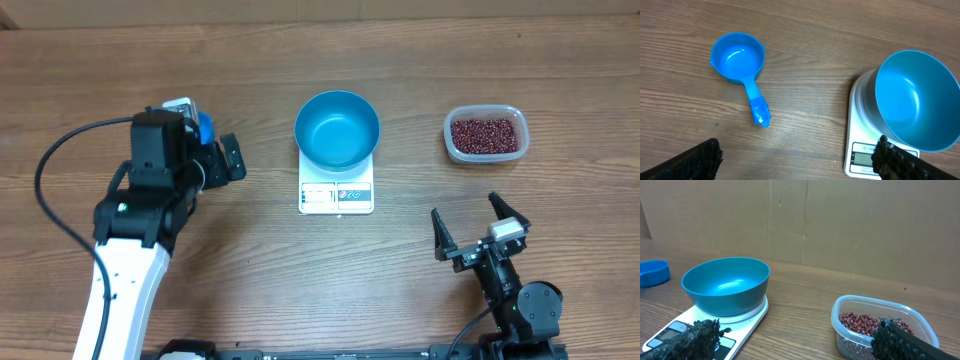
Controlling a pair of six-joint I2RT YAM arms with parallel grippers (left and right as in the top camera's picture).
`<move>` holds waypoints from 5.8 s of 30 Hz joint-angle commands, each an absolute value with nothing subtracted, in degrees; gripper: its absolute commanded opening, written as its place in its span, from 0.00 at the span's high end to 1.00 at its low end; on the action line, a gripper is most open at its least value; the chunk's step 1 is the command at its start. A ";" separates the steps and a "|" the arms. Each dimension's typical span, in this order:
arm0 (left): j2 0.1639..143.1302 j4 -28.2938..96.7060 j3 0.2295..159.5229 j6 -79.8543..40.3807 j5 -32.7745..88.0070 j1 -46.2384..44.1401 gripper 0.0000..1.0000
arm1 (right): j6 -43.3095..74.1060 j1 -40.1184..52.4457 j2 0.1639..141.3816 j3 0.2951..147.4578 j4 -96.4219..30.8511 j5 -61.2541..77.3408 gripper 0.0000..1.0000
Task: Scoop item into bowl and weigh 150g on scale
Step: 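Move the left gripper over the blue scoop and grasp its handle, then lift the blue scoop with the left gripper over the teal bowl, then grasp the scoop handle with the right gripper, taking it from the left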
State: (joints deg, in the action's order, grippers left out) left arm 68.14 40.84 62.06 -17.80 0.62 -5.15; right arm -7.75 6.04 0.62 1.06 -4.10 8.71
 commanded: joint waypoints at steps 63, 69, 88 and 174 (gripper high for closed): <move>111.15 36.73 75.92 -45.04 -12.43 -1.74 0.27 | -7.70 5.93 0.16 0.45 -3.88 8.38 0.00; 112.40 35.83 75.92 -45.25 -12.64 -1.74 0.30 | -7.70 5.93 0.16 0.45 -3.88 8.40 0.00; 112.40 34.35 75.94 -45.25 -14.00 -1.74 0.66 | -7.70 5.91 0.16 0.45 -3.88 8.38 0.00; 108.47 68.16 112.62 -77.19 -2.94 -34.22 0.96 | 43.05 24.51 68.31 40.91 6.98 24.84 0.28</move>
